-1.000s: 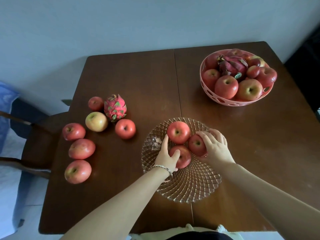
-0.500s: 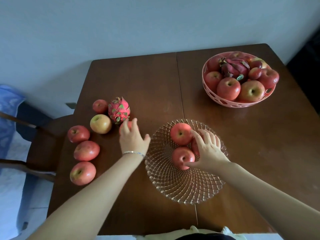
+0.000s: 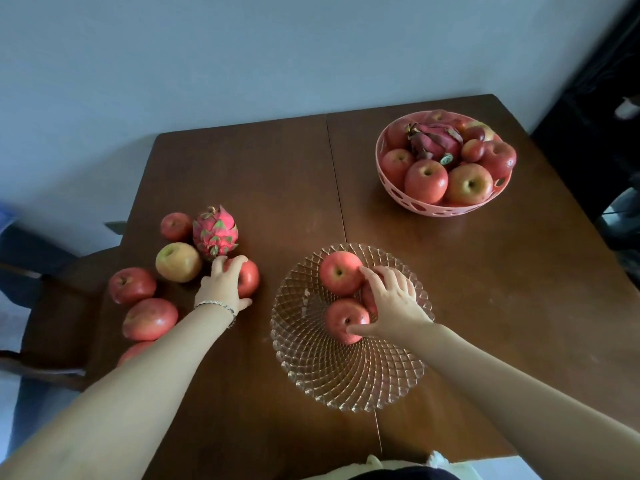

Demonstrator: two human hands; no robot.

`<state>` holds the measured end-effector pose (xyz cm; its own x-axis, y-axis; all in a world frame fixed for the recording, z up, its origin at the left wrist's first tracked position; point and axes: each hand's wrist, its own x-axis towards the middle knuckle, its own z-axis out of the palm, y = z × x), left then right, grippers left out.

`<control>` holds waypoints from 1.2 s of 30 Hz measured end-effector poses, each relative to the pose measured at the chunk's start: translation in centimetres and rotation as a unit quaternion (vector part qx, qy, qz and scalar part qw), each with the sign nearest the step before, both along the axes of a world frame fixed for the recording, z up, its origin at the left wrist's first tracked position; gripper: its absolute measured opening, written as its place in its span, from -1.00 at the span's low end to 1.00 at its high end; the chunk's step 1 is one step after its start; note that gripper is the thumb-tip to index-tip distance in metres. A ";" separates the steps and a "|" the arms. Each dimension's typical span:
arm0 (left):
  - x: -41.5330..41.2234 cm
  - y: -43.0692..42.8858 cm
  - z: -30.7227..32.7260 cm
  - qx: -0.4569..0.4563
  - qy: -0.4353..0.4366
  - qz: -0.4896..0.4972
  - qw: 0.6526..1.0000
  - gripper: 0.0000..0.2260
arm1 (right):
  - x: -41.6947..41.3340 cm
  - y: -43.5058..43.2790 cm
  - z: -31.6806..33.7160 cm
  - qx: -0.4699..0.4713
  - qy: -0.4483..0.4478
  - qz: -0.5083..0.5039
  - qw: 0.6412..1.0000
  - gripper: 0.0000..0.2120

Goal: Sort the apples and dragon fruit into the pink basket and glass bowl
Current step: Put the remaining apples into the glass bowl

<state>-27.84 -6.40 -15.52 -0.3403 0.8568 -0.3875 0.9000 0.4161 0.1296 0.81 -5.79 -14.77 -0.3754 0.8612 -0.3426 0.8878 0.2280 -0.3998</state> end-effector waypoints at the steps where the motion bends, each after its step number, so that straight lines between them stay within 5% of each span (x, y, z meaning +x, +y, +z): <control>1: 0.3 0.1 -0.2 -0.005 -0.002 -0.005 1.000 -0.39 | 0.0 0.0 0.0 -0.006 0.001 -0.002 1.000 0.01; 6: 1.4 0.0 -0.4 0.034 -0.011 0.022 0.999 -0.41 | -0.1 0.1 0.4 -0.020 -0.002 -0.004 1.000 0.02; 9: 2.0 -0.7 1.3 0.157 -0.115 0.123 0.973 -0.40 | -0.1 0.1 1.1 -0.012 0.032 0.009 0.999 0.00; 11: 3.3 -1.0 3.7 0.202 -0.305 0.221 0.904 -0.54 | -0.2 -0.2 2.2 0.002 0.120 0.006 0.993 -0.05; 13: 5.5 -1.7 6.6 0.153 -0.533 0.316 0.770 -0.79 | -0.5 -0.7 3.4 -0.018 0.232 -0.021 0.972 -0.09; 15: 7.6 -2.9 8.6 0.051 -0.652 0.368 0.660 -0.82 | -0.9 -1.1 4.5 -0.054 0.314 -0.026 0.947 -0.10; 20: 11.6 -5.1 8.7 -0.136 -0.712 0.350 0.594 -0.51 | -0.4 -2.4 5.9 -0.101 0.324 0.029 0.940 -0.12; 23: 12.9 -5.9 7.1 -0.173 -0.674 0.312 0.647 -0.50 | 1.1 -3.5 5.9 -0.108 0.289 0.015 0.951 -0.16; 25: 13.5 -6.5 6.2 -0.163 -0.582 0.225 0.764 -0.55 | 2.3 -4.3 5.6 -0.096 0.245 0.015 0.965 -0.20; 27: 13.7 -6.8 5.2 -0.045 -0.429 0.112 0.895 -0.73 | 3.6 -5.0 4.9 -0.076 0.182 -0.002 0.980 -0.20; 28: 13.6 -6.7 4.8 0.032 -0.350 0.077 0.933 -0.80 | 4.2 -5.1 4.4 -0.065 0.144 -0.018 0.987 -0.19; 31: 13.9 -6.3 3.7 0.108 -0.234 0.015 0.966 -0.60 | 5.2 -5.0 2.9 -0.047 0.047 -0.055 0.996 -0.18; 36: 15.2 -5.4 1.7 0.033 -0.269 0.045 0.961 -0.41 | 4.4 -4.8 1.7 -0.015 -0.036 -0.031 0.999 -0.13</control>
